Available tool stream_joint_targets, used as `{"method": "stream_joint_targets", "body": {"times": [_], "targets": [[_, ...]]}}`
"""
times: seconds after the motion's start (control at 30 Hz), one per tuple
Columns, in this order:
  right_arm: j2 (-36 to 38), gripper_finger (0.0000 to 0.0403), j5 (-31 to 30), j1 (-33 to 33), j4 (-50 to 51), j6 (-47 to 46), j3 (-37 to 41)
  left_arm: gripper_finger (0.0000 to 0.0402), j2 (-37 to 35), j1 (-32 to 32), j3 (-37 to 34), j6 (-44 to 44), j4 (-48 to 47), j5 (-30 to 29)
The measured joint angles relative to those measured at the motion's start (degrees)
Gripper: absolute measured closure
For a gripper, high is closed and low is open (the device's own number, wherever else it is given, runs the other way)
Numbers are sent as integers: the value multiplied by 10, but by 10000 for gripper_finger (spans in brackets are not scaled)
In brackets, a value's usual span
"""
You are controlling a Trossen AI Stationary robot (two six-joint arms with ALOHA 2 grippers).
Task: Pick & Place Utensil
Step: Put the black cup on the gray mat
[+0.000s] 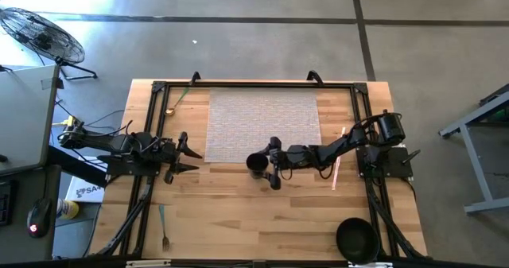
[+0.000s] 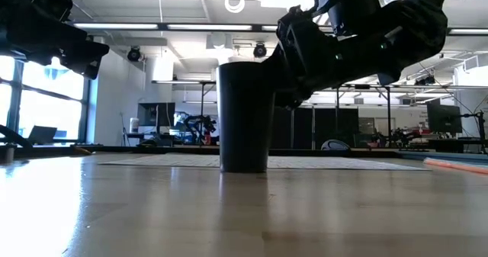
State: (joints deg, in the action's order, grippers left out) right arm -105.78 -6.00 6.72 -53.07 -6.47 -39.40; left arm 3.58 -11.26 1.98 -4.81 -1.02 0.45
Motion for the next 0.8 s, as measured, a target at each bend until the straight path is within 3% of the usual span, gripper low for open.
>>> {"method": "stream_joint_targets", "body": {"times": [0.17, 0.27, 0.47, 0.63, 0.8], "targets": [[19, 79, -17, 0, -12, -10, 1, 224, 0, 0, 0, 0, 0, 0], [62, 80, -58, -2, -4, -7, 5, 224, 0, 0, 0, 0, 0, 0], [192, 81, -260, -44, 108, -14, 43, 224, 0, 0, 0, 0, 0, 0], [271, 81, -417, -117, 158, -50, 87, 224, 0, 0, 0, 0, 0, 0], [267, 81, -421, -221, 187, -91, 100, 224, 0, 0, 0, 0, 0, 0]]}}
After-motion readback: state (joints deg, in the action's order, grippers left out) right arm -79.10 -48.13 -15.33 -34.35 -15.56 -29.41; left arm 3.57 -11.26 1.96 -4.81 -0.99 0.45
